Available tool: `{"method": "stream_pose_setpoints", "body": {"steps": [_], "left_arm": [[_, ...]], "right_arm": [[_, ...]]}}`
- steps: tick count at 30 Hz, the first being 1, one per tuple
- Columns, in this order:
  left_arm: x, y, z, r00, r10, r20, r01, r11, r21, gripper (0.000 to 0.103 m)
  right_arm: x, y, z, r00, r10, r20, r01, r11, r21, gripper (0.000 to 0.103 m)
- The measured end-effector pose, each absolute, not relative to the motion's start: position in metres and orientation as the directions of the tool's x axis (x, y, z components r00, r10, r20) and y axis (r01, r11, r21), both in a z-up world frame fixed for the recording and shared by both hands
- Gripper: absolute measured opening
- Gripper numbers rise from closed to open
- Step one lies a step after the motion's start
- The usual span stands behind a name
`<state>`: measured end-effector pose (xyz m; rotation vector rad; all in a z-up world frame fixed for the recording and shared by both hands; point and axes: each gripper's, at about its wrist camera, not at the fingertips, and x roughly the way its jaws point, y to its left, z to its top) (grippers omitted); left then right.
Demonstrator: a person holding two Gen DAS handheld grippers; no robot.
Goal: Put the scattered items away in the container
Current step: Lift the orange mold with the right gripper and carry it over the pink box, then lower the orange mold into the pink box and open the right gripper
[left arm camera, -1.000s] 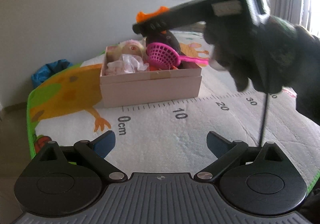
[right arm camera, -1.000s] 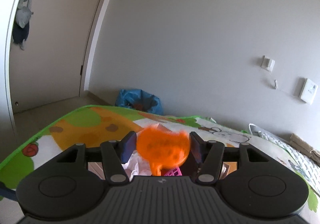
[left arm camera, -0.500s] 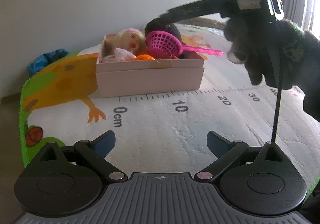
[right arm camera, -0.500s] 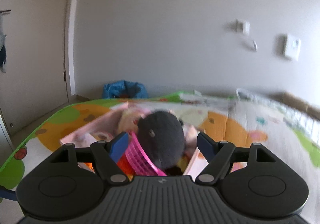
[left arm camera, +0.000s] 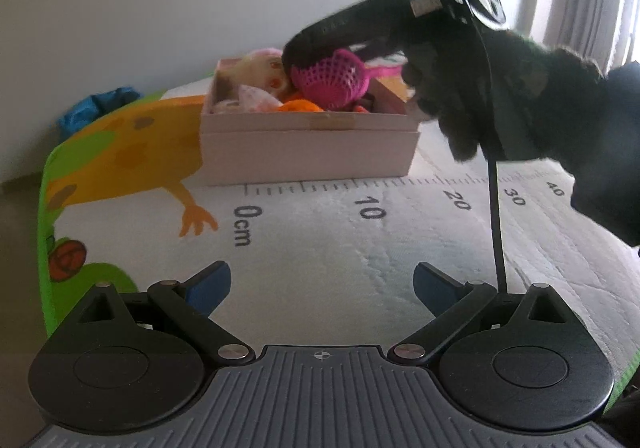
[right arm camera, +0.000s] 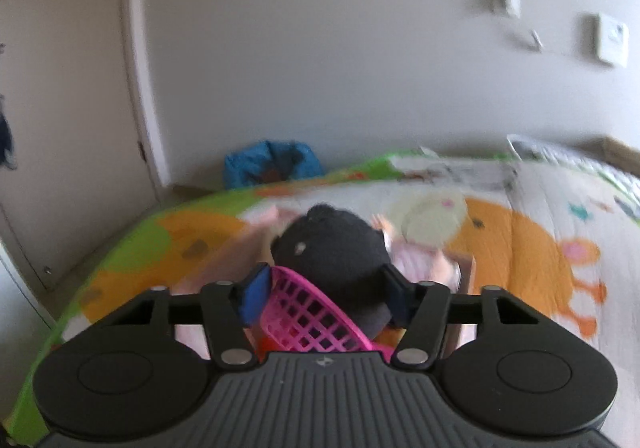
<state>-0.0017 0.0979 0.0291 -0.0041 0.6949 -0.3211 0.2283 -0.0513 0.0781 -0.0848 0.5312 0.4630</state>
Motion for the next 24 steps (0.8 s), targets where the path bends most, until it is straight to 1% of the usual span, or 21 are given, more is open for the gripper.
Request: {"method": "stream_pose_setpoints", "body": {"steps": [1, 2, 3, 4, 5, 8, 11, 15, 19, 21, 24], "left_arm": [[-0.001, 0.099, 0.029, 0.721, -0.29, -0.629, 0.284, 0.952, -0.113, 0.1], [0.0, 0.101, 0.028, 0.721, -0.289, -0.63, 0.279, 0.953, -0.118, 0.1], [0.001, 0.102, 0.028, 0.719, -0.289, -0.632, 0.273, 0.954, -0.126, 0.1], [0.002, 0.103, 0.028, 0.718, -0.291, -0.632, 0.269, 0.954, -0.133, 0.1], [0.003, 0.103, 0.027, 0.717, -0.294, -0.632, 0.267, 0.953, -0.14, 0.1], [0.002, 0.104, 0.028, 0.716, -0.306, -0.627, 0.274, 0.95, -0.15, 0.101], [0.001, 0.104, 0.027, 0.714, -0.315, -0.625, 0.279, 0.947, -0.158, 0.101], [0.0, 0.103, 0.026, 0.714, -0.313, -0.626, 0.28, 0.948, -0.154, 0.101], [0.002, 0.102, 0.025, 0.712, -0.317, -0.627, 0.282, 0.946, -0.158, 0.101], [0.003, 0.101, 0.025, 0.711, -0.319, -0.627, 0.285, 0.945, -0.158, 0.101], [0.003, 0.098, 0.026, 0.711, -0.323, -0.625, 0.291, 0.944, -0.157, 0.101]], "right_arm": [[0.226, -0.051, 0.084, 0.756, 0.437, -0.487, -0.474, 0.879, 0.054, 0.054], [0.225, -0.052, 0.088, 0.741, 0.476, -0.474, -0.503, 0.861, 0.078, 0.056], [0.226, -0.054, 0.091, 0.71, 0.526, -0.468, -0.541, 0.833, 0.114, 0.063], [0.227, -0.057, 0.093, 0.68, 0.568, -0.464, -0.572, 0.807, 0.15, 0.067], [0.225, -0.061, 0.096, 0.675, 0.582, -0.455, -0.577, 0.8, 0.167, 0.071], [0.219, -0.075, 0.102, 0.725, 0.534, -0.436, -0.54, 0.833, 0.123, 0.072], [0.215, -0.09, 0.105, 0.766, 0.47, -0.439, -0.485, 0.87, 0.085, 0.072], [0.195, -0.093, 0.1, 0.82, 0.37, -0.437, -0.444, 0.893, -0.076, 0.072], [0.177, -0.086, 0.094, 0.824, 0.361, -0.437, -0.47, 0.866, -0.171, 0.072], [0.179, -0.078, 0.085, 0.838, 0.318, -0.444, -0.449, 0.864, -0.227, 0.072], [0.206, -0.076, 0.066, 0.849, 0.229, -0.476, -0.381, 0.89, -0.251, 0.072]]}}
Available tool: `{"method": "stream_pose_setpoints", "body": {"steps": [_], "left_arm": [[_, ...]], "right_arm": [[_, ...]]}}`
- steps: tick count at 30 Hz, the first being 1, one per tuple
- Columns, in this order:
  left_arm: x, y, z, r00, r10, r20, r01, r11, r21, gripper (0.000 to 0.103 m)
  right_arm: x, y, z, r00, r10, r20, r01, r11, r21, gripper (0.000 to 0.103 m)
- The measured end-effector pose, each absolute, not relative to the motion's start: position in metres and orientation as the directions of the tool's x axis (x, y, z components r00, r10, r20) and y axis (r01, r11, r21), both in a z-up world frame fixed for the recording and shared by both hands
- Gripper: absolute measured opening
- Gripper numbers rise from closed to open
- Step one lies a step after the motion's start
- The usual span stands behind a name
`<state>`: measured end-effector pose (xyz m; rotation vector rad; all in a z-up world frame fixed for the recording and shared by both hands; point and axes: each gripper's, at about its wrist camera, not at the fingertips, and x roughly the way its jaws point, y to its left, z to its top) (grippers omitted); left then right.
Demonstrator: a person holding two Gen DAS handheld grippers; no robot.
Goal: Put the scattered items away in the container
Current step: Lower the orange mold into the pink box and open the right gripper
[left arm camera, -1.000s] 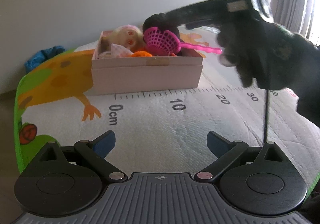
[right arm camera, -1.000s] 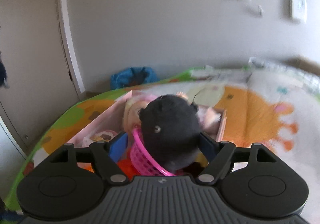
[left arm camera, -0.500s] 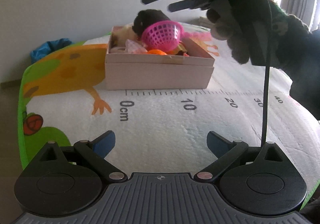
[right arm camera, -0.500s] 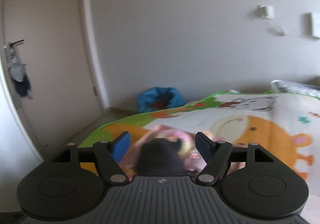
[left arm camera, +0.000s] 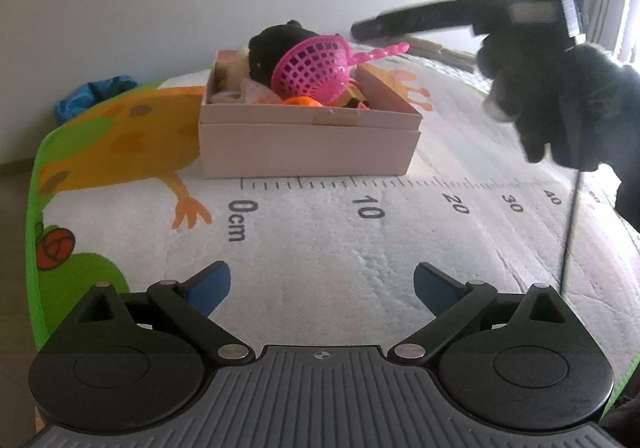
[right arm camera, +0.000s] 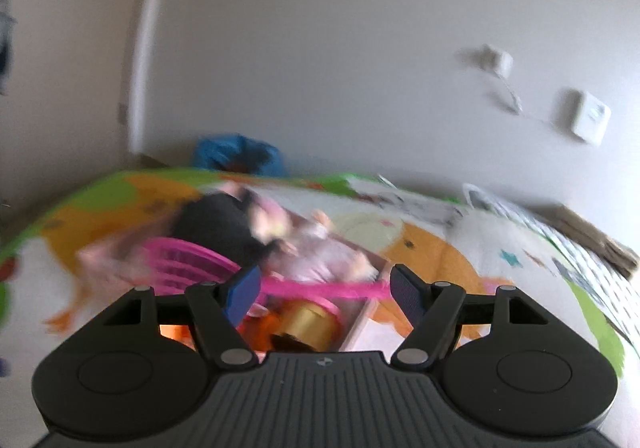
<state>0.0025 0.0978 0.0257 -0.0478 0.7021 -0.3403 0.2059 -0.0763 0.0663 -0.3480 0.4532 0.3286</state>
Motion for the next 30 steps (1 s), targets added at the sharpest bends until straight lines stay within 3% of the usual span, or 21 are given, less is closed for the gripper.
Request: {"method": "stream_pose_setpoints", "body": {"steps": [4, 8, 11, 20, 22, 25, 30], "left_arm": [[-0.001, 0.097, 0.03, 0.718, -0.321, -0.618, 0.295, 0.944, -0.149, 0.101], [-0.004, 0.103, 0.032, 0.726, -0.303, -0.618, 0.276, 0.951, -0.141, 0.101], [0.002, 0.108, 0.028, 0.72, -0.287, -0.632, 0.252, 0.956, -0.148, 0.101], [0.005, 0.091, 0.024, 0.697, -0.336, -0.634, 0.307, 0.938, -0.16, 0.101], [0.002, 0.09, 0.025, 0.698, -0.333, -0.634, 0.31, 0.939, -0.151, 0.101], [-0.001, 0.095, 0.026, 0.706, -0.316, -0.633, 0.291, 0.945, -0.147, 0.101], [-0.001, 0.111, 0.025, 0.719, -0.285, -0.634, 0.241, 0.958, -0.156, 0.101]], "right_arm": [[0.23, -0.09, 0.048, 0.861, 0.106, -0.498, -0.25, 0.94, -0.232, 0.072], [0.207, -0.104, 0.064, 0.837, 0.28, -0.47, -0.333, 0.942, -0.034, 0.073], [0.179, -0.101, 0.076, 0.808, 0.399, -0.433, -0.427, 0.904, 0.037, 0.083], [0.178, -0.041, 0.049, 0.756, 0.436, -0.488, -0.484, 0.875, 0.032, 0.083], [0.194, -0.039, 0.039, 0.74, 0.441, -0.508, -0.473, 0.878, 0.072, 0.073], [0.195, -0.046, 0.043, 0.714, 0.475, -0.514, -0.496, 0.862, 0.108, 0.072], [0.178, -0.062, 0.072, 0.747, 0.446, -0.493, -0.543, 0.837, -0.066, 0.072]]}}
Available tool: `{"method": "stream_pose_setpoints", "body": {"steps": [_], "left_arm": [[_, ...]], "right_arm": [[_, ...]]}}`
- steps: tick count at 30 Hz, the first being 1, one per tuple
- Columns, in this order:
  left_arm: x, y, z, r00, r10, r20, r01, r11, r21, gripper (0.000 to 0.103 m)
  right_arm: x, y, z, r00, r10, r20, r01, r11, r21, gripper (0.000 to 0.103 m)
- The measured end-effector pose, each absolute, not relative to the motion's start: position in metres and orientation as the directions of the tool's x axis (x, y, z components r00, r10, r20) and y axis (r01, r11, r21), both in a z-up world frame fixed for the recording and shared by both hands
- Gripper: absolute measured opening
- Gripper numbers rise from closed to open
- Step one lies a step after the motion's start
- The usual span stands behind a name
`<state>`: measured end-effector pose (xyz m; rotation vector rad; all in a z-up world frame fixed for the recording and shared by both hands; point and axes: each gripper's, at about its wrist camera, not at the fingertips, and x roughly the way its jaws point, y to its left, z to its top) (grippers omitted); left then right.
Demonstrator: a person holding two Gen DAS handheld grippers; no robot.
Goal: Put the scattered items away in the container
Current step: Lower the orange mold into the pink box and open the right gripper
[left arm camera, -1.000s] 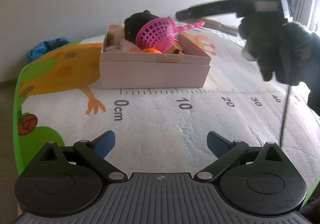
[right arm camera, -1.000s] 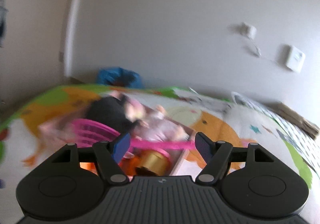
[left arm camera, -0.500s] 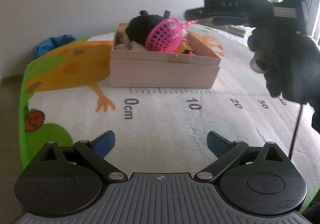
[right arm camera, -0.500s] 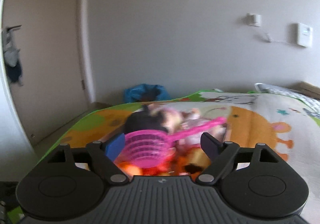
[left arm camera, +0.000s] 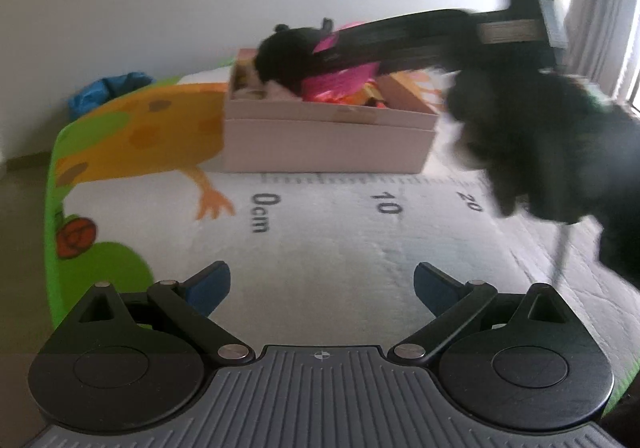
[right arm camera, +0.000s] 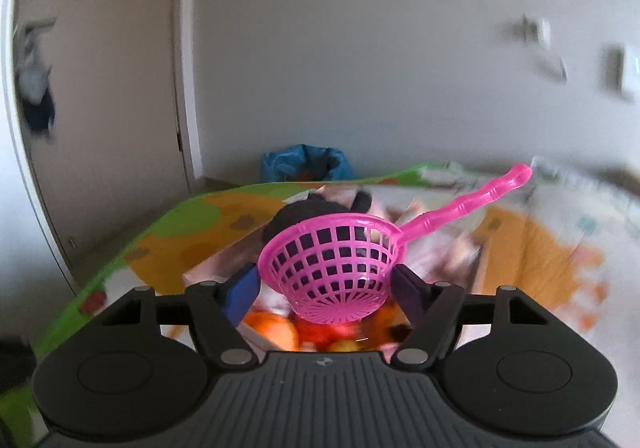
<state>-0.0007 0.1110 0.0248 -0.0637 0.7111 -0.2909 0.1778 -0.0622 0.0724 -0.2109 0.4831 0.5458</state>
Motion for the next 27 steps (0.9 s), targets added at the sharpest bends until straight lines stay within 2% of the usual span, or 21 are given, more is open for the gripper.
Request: {"method": "stream_pose_setpoints", "body": {"steps": [4, 7, 8, 9, 13, 15, 16, 21, 24, 27], "left_arm": [[0.003, 0.116, 0.023, 0.72, -0.285, -0.633, 0.224, 0.958, -0.177, 0.101], [0.002, 0.114, 0.022, 0.719, -0.301, -0.626, 0.238, 0.953, -0.185, 0.101], [0.001, 0.113, 0.022, 0.718, -0.306, -0.625, 0.243, 0.952, -0.187, 0.101], [0.001, 0.112, 0.022, 0.719, -0.309, -0.623, 0.245, 0.951, -0.189, 0.101], [-0.004, 0.113, 0.023, 0.727, -0.309, -0.613, 0.236, 0.951, -0.198, 0.101], [-0.006, 0.117, 0.022, 0.731, -0.304, -0.612, 0.23, 0.953, -0.199, 0.101], [-0.006, 0.119, 0.022, 0.73, -0.3, -0.614, 0.226, 0.954, -0.198, 0.101], [-0.003, 0.127, 0.019, 0.731, -0.286, -0.619, 0.199, 0.958, -0.207, 0.101], [-0.004, 0.124, 0.02, 0.732, -0.3, -0.611, 0.209, 0.953, -0.218, 0.101], [-0.006, 0.121, 0.02, 0.729, -0.312, -0.61, 0.226, 0.95, -0.216, 0.101]], "right_arm": [[0.176, -0.057, 0.092, 0.755, 0.366, -0.543, -0.59, 0.741, -0.32, 0.072], [0.183, -0.036, 0.086, 0.739, 0.262, -0.62, -0.64, 0.561, -0.525, 0.072], [0.185, -0.03, 0.082, 0.74, 0.242, -0.628, -0.645, 0.518, -0.562, 0.074], [0.187, -0.026, 0.079, 0.742, 0.233, -0.629, -0.646, 0.499, -0.578, 0.082], [0.192, -0.025, 0.075, 0.741, 0.244, -0.626, -0.643, 0.527, -0.556, 0.088], [0.187, -0.029, 0.075, 0.737, 0.254, -0.627, -0.644, 0.546, -0.536, 0.099], [0.183, -0.032, 0.073, 0.739, 0.252, -0.625, -0.641, 0.549, -0.536, 0.101], [0.173, -0.047, 0.077, 0.745, 0.246, -0.62, -0.623, 0.587, -0.516, 0.103], [0.187, -0.056, 0.094, 0.764, 0.263, -0.589, -0.574, 0.693, -0.436, 0.103], [0.223, -0.06, 0.102, 0.811, 0.213, -0.544, -0.435, 0.842, -0.318, 0.103]]}}
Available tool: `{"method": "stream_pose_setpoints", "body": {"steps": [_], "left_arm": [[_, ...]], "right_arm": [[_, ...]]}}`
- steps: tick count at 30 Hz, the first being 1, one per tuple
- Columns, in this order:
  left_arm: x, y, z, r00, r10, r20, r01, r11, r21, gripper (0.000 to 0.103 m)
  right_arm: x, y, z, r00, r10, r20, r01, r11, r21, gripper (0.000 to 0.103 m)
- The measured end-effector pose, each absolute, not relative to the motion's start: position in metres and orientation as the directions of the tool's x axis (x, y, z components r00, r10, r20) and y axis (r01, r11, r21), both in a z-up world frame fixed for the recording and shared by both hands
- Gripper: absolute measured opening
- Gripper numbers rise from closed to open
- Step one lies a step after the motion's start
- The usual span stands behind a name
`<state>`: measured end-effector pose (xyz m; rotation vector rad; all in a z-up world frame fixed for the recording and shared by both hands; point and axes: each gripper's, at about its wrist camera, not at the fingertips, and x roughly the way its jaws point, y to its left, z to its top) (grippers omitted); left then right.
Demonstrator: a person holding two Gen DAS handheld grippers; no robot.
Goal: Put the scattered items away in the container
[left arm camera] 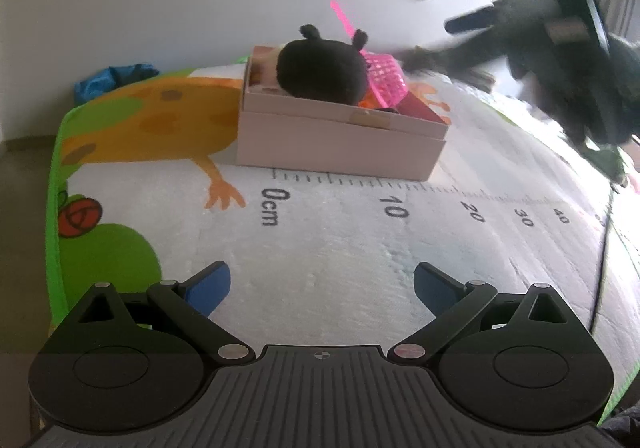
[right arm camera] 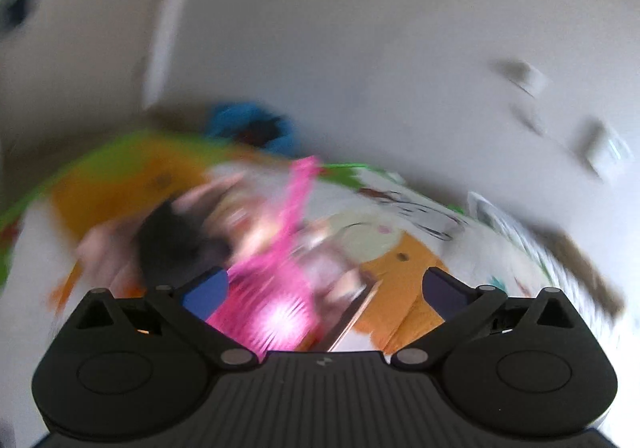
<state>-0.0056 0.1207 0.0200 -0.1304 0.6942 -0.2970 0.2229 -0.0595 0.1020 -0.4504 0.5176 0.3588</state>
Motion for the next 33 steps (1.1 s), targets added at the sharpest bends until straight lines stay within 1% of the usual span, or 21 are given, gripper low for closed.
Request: {"method": "stream_pose_setpoints", "body": {"steps": [2, 5, 7, 9, 10, 13, 15, 18, 20, 24, 26, 29, 33], "left_arm": [[-0.006, 0.119, 0.019, 0.726, -0.313, -0.612, 0.227, 0.95, -0.216, 0.101], [-0.008, 0.119, 0.019, 0.725, -0.307, -0.616, 0.228, 0.952, -0.206, 0.101], [-0.01, 0.121, 0.02, 0.727, -0.305, -0.615, 0.227, 0.952, -0.203, 0.101], [-0.011, 0.124, 0.02, 0.729, -0.299, -0.616, 0.219, 0.954, -0.203, 0.101], [-0.01, 0.126, 0.02, 0.729, -0.294, -0.618, 0.212, 0.956, -0.204, 0.101], [-0.006, 0.129, 0.017, 0.728, -0.284, -0.624, 0.193, 0.958, -0.211, 0.101], [-0.004, 0.129, 0.017, 0.728, -0.288, -0.623, 0.192, 0.957, -0.218, 0.101], [0.0, 0.124, 0.015, 0.719, -0.309, -0.623, 0.205, 0.95, -0.234, 0.101], [0.001, 0.119, 0.013, 0.717, -0.313, -0.623, 0.211, 0.949, -0.233, 0.101], [0.001, 0.113, 0.014, 0.724, -0.292, -0.625, 0.192, 0.956, -0.224, 0.102], [0.002, 0.112, 0.015, 0.731, -0.277, -0.623, 0.17, 0.959, -0.226, 0.102], [0.009, 0.112, 0.015, 0.738, -0.243, -0.63, 0.117, 0.965, -0.235, 0.103], [0.02, 0.106, 0.014, 0.75, -0.175, -0.639, 0.043, 0.975, -0.217, 0.103]], "right_arm": [[0.251, -0.055, 0.093, 0.811, 0.167, -0.561, -0.37, 0.889, -0.27, 0.103], [0.272, -0.038, 0.064, 0.768, 0.127, -0.628, -0.404, 0.857, -0.321, 0.103], [0.269, -0.034, 0.058, 0.783, 0.122, -0.61, -0.414, 0.835, -0.364, 0.103], [0.265, -0.041, 0.066, 0.769, 0.162, -0.619, -0.437, 0.84, -0.322, 0.103], [0.261, -0.048, 0.071, 0.768, 0.186, -0.613, -0.435, 0.853, -0.288, 0.103], [0.244, -0.066, 0.083, 0.789, 0.209, -0.578, -0.414, 0.876, -0.249, 0.103], [0.234, -0.078, 0.081, 0.78, 0.215, -0.588, -0.412, 0.883, -0.223, 0.103], [0.225, -0.088, 0.064, 0.765, 0.188, -0.616, -0.401, 0.887, -0.228, 0.103], [0.217, -0.099, 0.059, 0.784, 0.158, -0.6, -0.349, 0.912, -0.216, 0.103], [0.179, -0.127, 0.058, 0.824, 0.201, -0.529, -0.247, 0.969, -0.017, 0.103], [0.156, -0.135, 0.049, 0.836, 0.204, -0.509, -0.207, 0.977, 0.053, 0.103], [0.124, -0.136, 0.026, 0.825, 0.186, -0.534, -0.174, 0.982, 0.073, 0.103], [0.097, -0.127, 0.002, 0.787, 0.156, -0.597, -0.175, 0.984, 0.027, 0.103]]}}
